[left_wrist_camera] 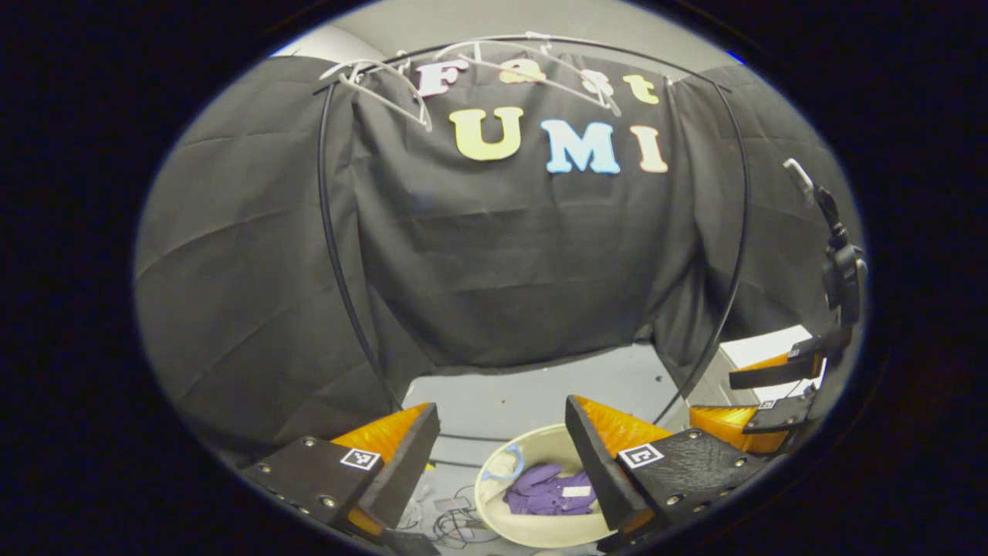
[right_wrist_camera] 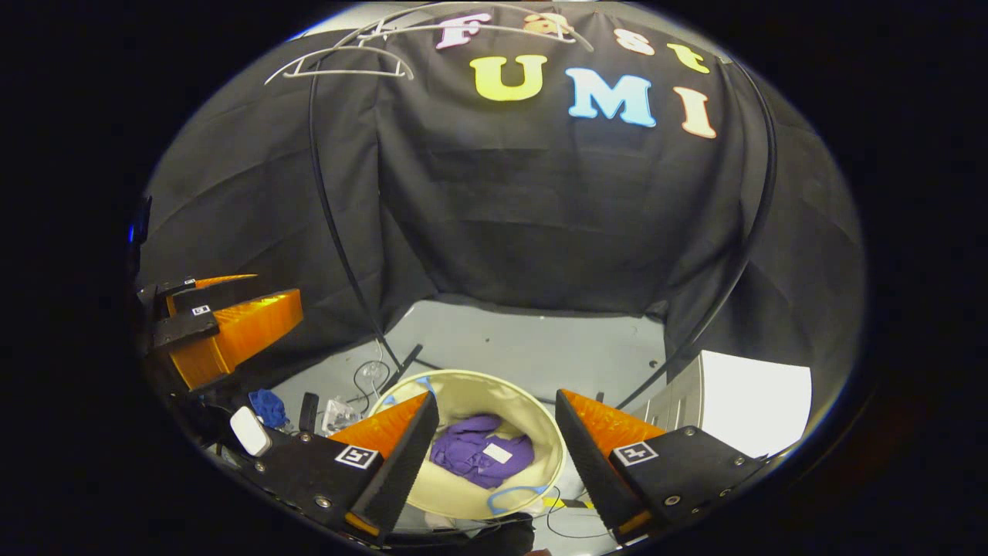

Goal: Grasp the clothes on the hanger with both hands and then place them into the laundry hamper below.

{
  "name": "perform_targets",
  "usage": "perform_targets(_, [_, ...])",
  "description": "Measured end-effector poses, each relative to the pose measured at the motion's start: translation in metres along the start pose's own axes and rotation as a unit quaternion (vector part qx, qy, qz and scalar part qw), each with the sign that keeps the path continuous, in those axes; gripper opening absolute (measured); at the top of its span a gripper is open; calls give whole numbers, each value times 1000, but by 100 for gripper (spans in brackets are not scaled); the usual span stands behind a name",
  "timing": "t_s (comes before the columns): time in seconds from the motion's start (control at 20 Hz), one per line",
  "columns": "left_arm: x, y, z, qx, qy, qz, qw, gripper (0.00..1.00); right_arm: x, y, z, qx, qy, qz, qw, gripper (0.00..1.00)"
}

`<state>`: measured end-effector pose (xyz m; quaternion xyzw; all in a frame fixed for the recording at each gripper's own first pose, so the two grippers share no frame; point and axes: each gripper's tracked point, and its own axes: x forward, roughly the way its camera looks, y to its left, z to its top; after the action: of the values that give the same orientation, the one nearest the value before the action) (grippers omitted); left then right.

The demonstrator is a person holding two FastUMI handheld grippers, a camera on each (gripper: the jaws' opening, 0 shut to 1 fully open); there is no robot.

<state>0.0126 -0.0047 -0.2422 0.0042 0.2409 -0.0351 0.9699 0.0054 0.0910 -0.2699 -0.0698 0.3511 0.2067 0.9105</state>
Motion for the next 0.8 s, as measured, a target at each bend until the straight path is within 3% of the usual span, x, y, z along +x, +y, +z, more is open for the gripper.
perform_targets(0.1, [-6,6,32,-3,-33,3,999,100,-12,-5,26,-1,-34,-6,999,94])
perform_targets(0.2, [-14,11,64,-7,-65,4,998,95,-28,-10,52,3,-69,-16,997,94])
perform_targets(0.25, [-18,13,80,-11,-80,4,997,100,-36,-15,65,6,-87,-23,996,94])
perform_targets(0.3, [-21,16,97,-13,-95,5,995,90,-45,-19,79,10,-105,-29,994,94])
perform_targets(0.35, [-25,19,114,-13,-111,7,994,100,-54,-23,94,13,-125,-35,991,94])
perform_targets(0.75, [-69,34,191,-19,-189,19,982,100,-126,-57,191,27,-251,-79,964,92])
perform_targets(0.8, [-74,35,203,-19,-199,18,980,100,-135,-61,200,27,-262,-84,961,96])
